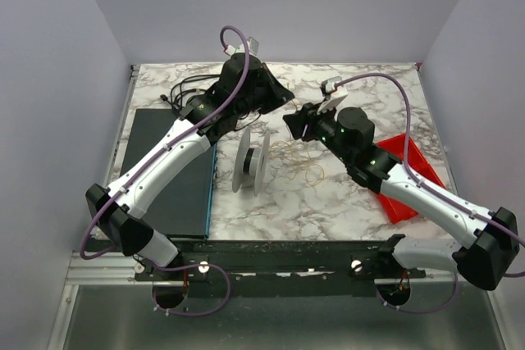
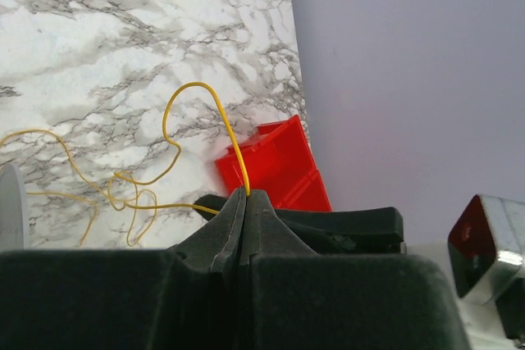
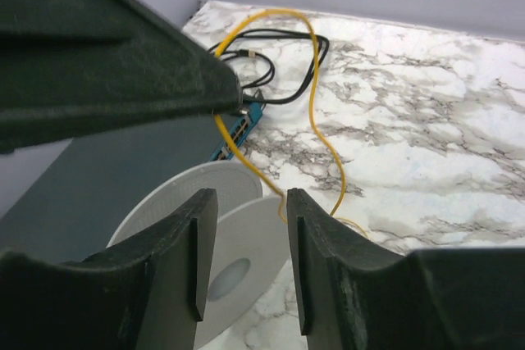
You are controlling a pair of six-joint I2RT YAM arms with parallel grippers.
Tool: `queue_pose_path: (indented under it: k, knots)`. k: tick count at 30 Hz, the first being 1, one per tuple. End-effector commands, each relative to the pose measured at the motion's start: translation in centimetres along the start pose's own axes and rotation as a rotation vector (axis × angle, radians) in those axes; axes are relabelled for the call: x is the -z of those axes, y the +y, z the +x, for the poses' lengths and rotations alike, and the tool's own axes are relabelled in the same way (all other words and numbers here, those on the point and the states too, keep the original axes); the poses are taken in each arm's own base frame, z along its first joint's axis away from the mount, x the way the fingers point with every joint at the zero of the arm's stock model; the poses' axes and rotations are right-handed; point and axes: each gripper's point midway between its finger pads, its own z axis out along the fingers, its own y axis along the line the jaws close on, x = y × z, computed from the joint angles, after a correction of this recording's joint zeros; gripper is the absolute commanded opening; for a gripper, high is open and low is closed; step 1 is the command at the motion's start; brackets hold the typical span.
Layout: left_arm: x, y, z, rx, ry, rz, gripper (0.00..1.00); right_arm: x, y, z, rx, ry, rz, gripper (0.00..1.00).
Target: Wrap the cables
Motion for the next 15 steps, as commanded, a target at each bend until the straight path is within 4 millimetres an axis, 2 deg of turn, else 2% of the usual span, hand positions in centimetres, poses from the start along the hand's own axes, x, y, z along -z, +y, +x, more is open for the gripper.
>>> queue_pose_path:
  k: [1, 4, 6, 10, 15]
  knots:
    - [-0.1, 0.7, 0.7, 0.021, 0.002, -0.024, 0.00, -0.9, -1.0, -3.0, -0.003, -0.109, 0.088, 0.43]
    - [0.0, 0.8, 0.9, 0.028, -0.001, -0.017, 0.00, -1.8, -1.1, -2.7, 0.001, -0.089, 0.107, 0.34]
    - [0.3, 0.8, 0.7, 0.028, -0.010, -0.014, 0.00, -2.3, -1.4, -2.0, 0.009, -0.067, 0.122, 0.25]
    - [0.7, 0.7, 0.6, 0.005, -0.013, -0.001, 0.00, -1.9, -1.1, -1.9, 0.008, -0.058, 0.102, 0.03]
    - [1.2, 0.0, 0.7, -0.035, -0.017, 0.055, 0.00, -0.8, 0.4, -2.1, 0.034, -0.005, 0.021, 0.01]
